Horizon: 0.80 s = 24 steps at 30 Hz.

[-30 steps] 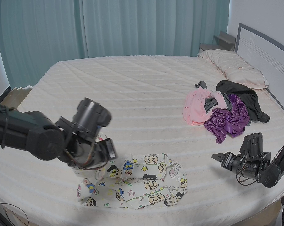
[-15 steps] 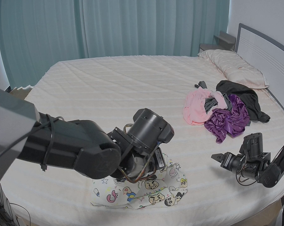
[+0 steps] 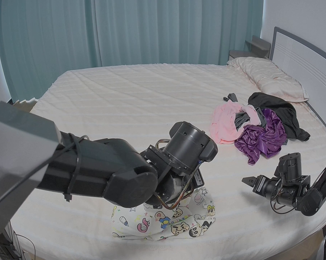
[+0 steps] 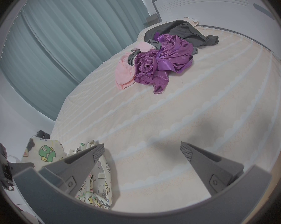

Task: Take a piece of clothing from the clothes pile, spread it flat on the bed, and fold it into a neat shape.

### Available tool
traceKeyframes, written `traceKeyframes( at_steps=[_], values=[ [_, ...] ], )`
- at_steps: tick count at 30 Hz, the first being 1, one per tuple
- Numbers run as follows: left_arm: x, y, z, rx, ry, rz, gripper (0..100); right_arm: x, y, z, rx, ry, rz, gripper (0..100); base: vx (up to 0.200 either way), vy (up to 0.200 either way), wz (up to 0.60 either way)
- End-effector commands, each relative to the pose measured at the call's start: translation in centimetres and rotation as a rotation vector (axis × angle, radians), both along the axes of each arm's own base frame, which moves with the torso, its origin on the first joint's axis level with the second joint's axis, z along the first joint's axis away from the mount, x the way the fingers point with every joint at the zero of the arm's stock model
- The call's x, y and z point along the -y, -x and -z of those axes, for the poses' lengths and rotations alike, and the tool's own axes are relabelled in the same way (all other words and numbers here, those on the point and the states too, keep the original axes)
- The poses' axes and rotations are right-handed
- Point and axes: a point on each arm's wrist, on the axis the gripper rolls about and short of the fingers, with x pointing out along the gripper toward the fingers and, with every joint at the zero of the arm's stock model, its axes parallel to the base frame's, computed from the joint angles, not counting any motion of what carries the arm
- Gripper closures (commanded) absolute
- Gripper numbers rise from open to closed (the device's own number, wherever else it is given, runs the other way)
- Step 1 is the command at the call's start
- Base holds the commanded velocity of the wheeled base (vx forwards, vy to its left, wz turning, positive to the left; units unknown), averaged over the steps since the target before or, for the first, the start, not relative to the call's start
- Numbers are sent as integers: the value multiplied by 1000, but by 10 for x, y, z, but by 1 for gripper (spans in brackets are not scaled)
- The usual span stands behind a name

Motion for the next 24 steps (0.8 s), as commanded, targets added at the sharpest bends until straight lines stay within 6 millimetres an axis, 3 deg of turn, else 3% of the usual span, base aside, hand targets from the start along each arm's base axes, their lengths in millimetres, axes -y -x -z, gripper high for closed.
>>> traceKeyframes(
  at_steps=[1, 7, 13, 16, 21, 24],
  values=[
    [5, -2, 5, -5, 1, -7, 0, 0, 0, 0, -1, 0, 0, 0, 0, 0, 0],
    [9, 9, -2, 5, 8, 18, 0, -2, 0, 2, -8, 1, -6, 0, 0, 0, 0],
    [-19, 14, -46, 68, 85, -25, 0, -5, 2, 3, -13, 0, -18, 0, 0, 0, 0],
    [-56, 12, -50, 40, 93, -77, 0, -7, 3, 4, -16, -1, -26, 0, 0, 0, 0],
    [-115, 17, -31, -78, 96, -131, 0, -10, 4, 3, -14, -3, -36, 0, 0, 0, 0],
    [-139, 23, -18, -123, 107, -180, 0, -10, 5, 2, -12, -5, -35, 0, 0, 0, 0]
  ],
)
